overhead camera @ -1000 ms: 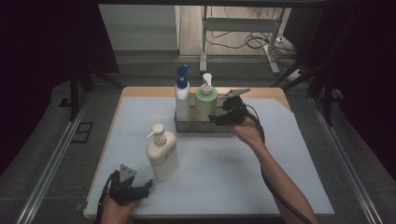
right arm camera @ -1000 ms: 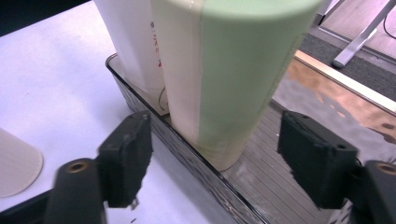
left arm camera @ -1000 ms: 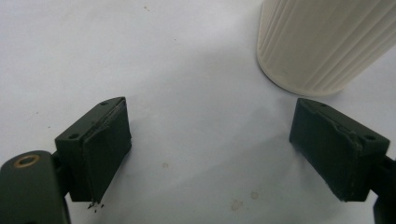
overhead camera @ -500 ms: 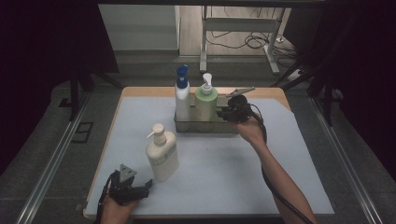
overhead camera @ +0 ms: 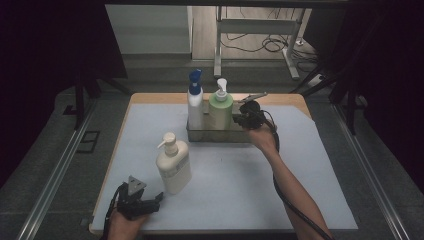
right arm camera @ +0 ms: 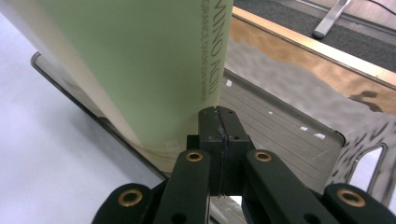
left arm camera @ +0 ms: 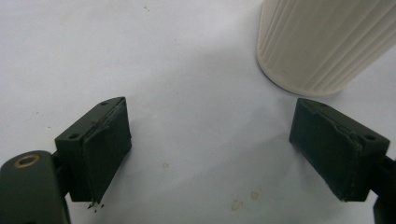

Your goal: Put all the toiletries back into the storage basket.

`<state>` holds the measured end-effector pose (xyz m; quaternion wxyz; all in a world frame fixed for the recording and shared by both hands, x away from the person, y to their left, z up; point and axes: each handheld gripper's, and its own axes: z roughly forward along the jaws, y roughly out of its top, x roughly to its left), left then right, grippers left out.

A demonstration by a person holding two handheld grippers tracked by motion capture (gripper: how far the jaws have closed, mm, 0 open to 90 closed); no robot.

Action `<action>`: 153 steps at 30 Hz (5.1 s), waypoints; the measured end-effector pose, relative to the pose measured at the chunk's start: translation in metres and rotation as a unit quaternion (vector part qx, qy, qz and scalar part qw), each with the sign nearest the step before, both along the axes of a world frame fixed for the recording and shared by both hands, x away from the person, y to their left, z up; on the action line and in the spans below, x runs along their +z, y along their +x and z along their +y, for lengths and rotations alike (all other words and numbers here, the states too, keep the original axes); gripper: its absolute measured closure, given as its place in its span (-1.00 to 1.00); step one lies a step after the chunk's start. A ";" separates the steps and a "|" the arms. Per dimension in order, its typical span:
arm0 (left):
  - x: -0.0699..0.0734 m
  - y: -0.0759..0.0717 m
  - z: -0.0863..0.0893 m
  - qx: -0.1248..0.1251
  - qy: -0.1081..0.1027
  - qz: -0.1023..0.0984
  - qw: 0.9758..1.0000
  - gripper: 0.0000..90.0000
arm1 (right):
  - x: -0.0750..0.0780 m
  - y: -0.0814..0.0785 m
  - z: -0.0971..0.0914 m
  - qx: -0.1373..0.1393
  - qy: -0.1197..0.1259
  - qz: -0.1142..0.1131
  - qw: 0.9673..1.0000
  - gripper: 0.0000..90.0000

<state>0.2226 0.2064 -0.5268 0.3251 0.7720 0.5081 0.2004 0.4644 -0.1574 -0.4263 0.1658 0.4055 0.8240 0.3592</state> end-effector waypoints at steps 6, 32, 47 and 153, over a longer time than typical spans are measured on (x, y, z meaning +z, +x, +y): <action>0.000 0.000 0.000 0.000 0.000 0.000 1.000 -0.72 | -0.006 0.008 0.003 -0.003 -0.006 0.006 1.000 0.99; 0.000 0.000 0.000 0.000 0.000 0.000 1.000 -0.72 | -0.025 0.017 0.011 -0.001 -0.019 0.027 0.999 0.99; 0.000 0.000 0.000 0.000 0.001 0.001 1.000 -0.72 | -0.027 0.014 0.021 0.003 -0.022 0.027 0.999 0.99; 0.001 0.001 0.000 -0.001 0.000 0.004 1.000 -0.73 | 0.011 -0.134 -0.066 0.078 -0.038 -0.024 0.996 -1.00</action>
